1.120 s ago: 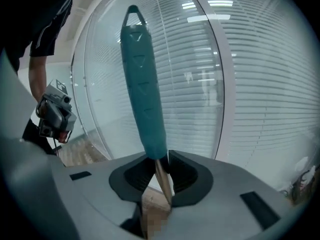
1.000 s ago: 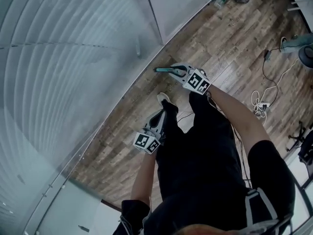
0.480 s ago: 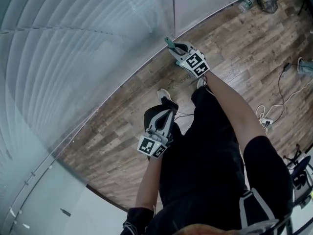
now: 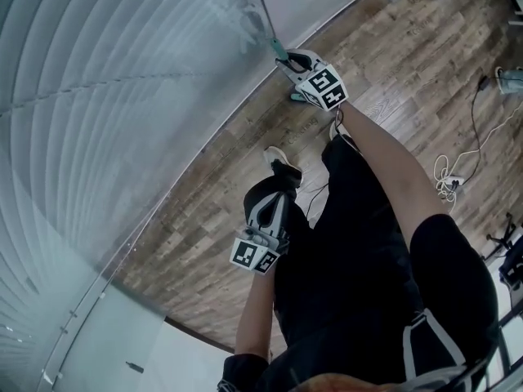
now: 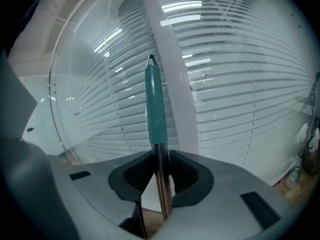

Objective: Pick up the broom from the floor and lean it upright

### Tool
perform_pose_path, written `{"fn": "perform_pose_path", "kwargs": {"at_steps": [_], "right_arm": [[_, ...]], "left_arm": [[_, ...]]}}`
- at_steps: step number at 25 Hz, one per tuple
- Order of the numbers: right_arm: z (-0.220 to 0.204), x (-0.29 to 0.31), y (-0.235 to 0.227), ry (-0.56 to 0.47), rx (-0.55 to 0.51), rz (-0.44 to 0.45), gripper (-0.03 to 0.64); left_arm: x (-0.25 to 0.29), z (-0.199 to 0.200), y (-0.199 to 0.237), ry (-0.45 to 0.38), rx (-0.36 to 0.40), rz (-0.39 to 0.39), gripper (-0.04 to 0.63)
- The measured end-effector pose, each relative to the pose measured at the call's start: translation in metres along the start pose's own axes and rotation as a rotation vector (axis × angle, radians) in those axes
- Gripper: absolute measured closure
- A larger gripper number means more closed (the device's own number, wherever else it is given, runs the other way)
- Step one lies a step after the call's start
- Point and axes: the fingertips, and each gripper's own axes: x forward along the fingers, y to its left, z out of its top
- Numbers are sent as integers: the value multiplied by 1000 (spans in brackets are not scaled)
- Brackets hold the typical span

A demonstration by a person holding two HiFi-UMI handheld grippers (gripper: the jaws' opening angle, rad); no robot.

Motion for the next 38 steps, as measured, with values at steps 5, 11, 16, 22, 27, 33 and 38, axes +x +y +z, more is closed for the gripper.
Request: {"fn": "perform_pose_path", "kwargs": {"at_steps": [5,11,16,22,27,33,38], "right_arm": [[0,-4,-11,-20,74,-12,510],[-2,-5,-13,-27,102,-21,460],[-3,-14,-15,-46,123,-26,448],[5,-39,-11,-145,155,-56,448],[40,-106,4,-199,108,-94,448],[118,-225,37,-242,191,-227,594],[229,-267,163,-300,129,72,598]], "left_arm": [[-12,6,-1,16,-15,-23,575],[-15,10,11,-60,-120,7,575],[-13,23,10,-145,-205,-23,575],[-7,41,17,-167,-144,-40,575],[10,61,2,-179,-72,-61,575],[-5,138,-36,-332,59,46,575],[-38,214,-100,-454,92,-52,575]]}}
